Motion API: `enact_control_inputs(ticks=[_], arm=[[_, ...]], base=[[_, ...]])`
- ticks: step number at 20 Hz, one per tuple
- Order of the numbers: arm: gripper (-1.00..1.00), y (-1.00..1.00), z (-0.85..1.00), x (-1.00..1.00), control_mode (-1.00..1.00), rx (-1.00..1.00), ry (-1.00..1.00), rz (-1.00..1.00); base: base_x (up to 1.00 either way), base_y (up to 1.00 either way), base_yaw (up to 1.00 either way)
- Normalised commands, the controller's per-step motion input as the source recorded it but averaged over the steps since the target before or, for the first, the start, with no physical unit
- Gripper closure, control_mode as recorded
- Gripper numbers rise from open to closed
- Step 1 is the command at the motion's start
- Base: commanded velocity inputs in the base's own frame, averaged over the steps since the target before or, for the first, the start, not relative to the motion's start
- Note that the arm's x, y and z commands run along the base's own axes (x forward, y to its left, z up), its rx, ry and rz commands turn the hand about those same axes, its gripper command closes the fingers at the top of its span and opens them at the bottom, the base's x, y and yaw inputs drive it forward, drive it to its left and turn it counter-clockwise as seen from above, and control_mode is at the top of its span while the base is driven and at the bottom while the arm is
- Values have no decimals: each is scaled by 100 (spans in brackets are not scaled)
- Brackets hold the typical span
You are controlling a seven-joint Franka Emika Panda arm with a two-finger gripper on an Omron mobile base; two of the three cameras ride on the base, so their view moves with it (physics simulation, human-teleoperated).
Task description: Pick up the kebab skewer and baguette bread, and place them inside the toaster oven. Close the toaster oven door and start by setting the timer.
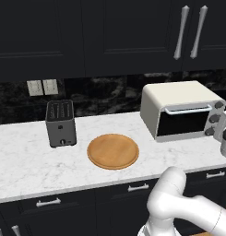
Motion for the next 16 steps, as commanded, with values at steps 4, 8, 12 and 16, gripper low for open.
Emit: enact_control_inputs(ticks=[4, 8, 12, 16], arm=[[-100, 0, 0, 8, -100, 0, 0, 0], [-100, 6, 1, 0, -100, 0, -2, 0], [-100, 6, 12, 0, -100, 0, -4, 0], [-100, 0, 17, 0, -100, 0, -3, 0]], base=[[0, 0, 0], [0, 0, 0], [0, 0, 0], [0, 0, 0]])
